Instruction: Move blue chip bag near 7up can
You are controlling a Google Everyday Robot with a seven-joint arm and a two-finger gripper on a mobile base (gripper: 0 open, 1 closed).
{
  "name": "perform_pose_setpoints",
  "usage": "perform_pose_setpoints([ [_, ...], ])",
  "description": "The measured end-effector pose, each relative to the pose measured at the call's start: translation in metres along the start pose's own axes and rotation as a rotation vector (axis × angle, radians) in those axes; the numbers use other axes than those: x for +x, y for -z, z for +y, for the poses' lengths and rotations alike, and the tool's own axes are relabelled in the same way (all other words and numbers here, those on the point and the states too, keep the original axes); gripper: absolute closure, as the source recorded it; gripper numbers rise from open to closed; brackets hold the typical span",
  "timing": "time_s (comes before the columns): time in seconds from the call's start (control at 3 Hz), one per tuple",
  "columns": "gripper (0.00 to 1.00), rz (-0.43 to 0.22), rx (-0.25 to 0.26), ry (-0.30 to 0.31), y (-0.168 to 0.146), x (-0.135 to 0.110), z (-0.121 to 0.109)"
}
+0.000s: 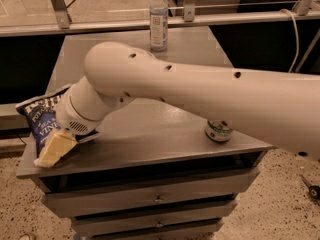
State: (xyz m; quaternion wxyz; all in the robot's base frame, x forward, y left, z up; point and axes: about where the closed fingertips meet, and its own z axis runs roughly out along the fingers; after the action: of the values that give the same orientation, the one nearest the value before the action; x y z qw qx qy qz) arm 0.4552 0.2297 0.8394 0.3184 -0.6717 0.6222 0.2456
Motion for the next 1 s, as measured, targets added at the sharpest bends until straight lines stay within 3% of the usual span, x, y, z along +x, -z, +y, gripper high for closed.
perform_pose_setpoints([
  [0.67,0.71,0.005,0.049,-0.027,0.012,0.009,-0.014],
  [1.0,0.95,0.01,0.114,-0.02,0.049,0.01,-0.035],
])
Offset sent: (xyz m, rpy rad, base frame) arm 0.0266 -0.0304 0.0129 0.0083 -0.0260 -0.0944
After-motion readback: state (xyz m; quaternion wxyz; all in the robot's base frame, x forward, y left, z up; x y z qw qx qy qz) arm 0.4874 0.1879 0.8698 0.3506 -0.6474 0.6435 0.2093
